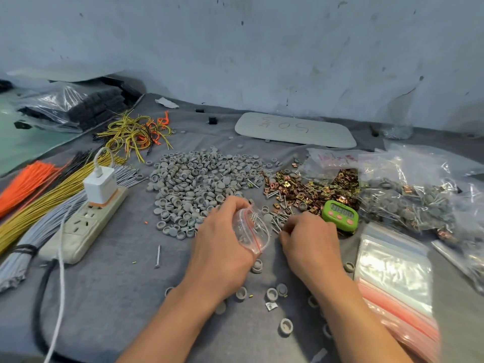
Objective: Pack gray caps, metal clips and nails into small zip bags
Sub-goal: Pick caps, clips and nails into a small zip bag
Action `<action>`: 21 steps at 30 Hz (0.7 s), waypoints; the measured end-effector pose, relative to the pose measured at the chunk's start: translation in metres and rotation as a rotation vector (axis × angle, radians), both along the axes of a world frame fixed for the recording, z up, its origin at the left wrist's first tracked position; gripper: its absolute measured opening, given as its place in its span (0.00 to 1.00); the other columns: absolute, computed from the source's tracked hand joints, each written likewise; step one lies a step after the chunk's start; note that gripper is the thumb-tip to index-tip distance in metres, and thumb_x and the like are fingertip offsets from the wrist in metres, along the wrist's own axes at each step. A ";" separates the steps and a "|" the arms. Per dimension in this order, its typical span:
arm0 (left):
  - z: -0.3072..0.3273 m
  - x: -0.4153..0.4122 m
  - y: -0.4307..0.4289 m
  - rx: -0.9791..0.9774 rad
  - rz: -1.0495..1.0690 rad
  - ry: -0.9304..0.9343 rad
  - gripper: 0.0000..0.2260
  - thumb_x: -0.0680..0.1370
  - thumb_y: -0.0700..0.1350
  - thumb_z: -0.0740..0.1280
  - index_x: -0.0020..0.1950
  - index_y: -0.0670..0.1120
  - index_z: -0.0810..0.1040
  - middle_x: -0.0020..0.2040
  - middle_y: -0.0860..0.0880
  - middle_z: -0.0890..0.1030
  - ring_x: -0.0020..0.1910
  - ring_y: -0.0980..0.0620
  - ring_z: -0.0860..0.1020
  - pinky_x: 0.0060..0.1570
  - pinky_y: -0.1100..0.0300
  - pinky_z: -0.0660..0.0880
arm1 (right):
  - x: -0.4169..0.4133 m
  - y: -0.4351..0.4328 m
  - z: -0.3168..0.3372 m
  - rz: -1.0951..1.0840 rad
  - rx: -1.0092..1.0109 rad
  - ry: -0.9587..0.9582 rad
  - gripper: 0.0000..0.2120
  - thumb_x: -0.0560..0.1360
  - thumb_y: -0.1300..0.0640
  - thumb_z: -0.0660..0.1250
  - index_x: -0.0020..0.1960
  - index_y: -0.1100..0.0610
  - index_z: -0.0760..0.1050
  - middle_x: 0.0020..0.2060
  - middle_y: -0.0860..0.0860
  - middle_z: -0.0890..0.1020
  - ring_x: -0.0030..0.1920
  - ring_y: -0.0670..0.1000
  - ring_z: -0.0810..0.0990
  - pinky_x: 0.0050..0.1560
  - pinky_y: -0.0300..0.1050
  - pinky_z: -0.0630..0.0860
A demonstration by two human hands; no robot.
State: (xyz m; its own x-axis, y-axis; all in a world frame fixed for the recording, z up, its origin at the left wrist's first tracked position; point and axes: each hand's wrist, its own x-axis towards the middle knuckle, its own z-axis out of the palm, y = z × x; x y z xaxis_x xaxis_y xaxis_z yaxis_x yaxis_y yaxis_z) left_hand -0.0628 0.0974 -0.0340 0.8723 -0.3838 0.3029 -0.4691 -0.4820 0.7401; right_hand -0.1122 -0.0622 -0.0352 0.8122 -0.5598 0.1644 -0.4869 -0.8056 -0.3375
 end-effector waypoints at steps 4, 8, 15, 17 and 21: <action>-0.002 -0.001 0.001 0.026 0.003 -0.003 0.22 0.70 0.47 0.78 0.54 0.64 0.71 0.48 0.58 0.81 0.45 0.59 0.79 0.43 0.59 0.76 | -0.001 0.000 -0.006 -0.017 -0.012 -0.020 0.07 0.79 0.53 0.66 0.49 0.49 0.84 0.49 0.49 0.83 0.52 0.54 0.78 0.57 0.51 0.62; 0.000 0.000 0.002 0.021 0.012 -0.002 0.22 0.70 0.48 0.78 0.55 0.64 0.71 0.48 0.58 0.81 0.46 0.59 0.79 0.46 0.57 0.77 | 0.000 0.001 -0.011 -0.007 -0.009 -0.072 0.05 0.78 0.47 0.70 0.51 0.47 0.80 0.47 0.45 0.77 0.54 0.52 0.75 0.59 0.52 0.64; 0.000 -0.004 -0.002 0.060 0.010 0.011 0.23 0.70 0.48 0.77 0.55 0.65 0.69 0.49 0.57 0.80 0.46 0.56 0.79 0.47 0.52 0.79 | 0.008 -0.001 -0.010 -0.038 -0.044 -0.019 0.08 0.81 0.57 0.61 0.50 0.48 0.79 0.47 0.47 0.81 0.53 0.54 0.77 0.56 0.51 0.62; 0.000 -0.002 -0.001 0.064 0.011 0.016 0.23 0.70 0.48 0.78 0.55 0.65 0.69 0.49 0.57 0.80 0.45 0.57 0.79 0.47 0.52 0.79 | 0.005 -0.002 -0.011 -0.056 -0.048 -0.020 0.08 0.80 0.57 0.61 0.49 0.47 0.77 0.47 0.47 0.82 0.51 0.53 0.77 0.55 0.51 0.61; 0.000 0.002 -0.001 0.039 0.007 0.024 0.22 0.70 0.49 0.78 0.54 0.65 0.70 0.49 0.57 0.81 0.45 0.57 0.80 0.48 0.53 0.79 | -0.001 -0.005 -0.012 -0.046 -0.038 -0.069 0.07 0.81 0.55 0.63 0.50 0.47 0.78 0.48 0.47 0.82 0.51 0.53 0.76 0.56 0.51 0.62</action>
State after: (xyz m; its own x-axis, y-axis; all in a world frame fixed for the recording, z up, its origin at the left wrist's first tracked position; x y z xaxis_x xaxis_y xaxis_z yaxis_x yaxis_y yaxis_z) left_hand -0.0610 0.0959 -0.0338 0.8820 -0.3886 0.2666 -0.4477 -0.5142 0.7315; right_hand -0.1137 -0.0673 -0.0472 0.7718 -0.5886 0.2405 -0.5004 -0.7956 -0.3414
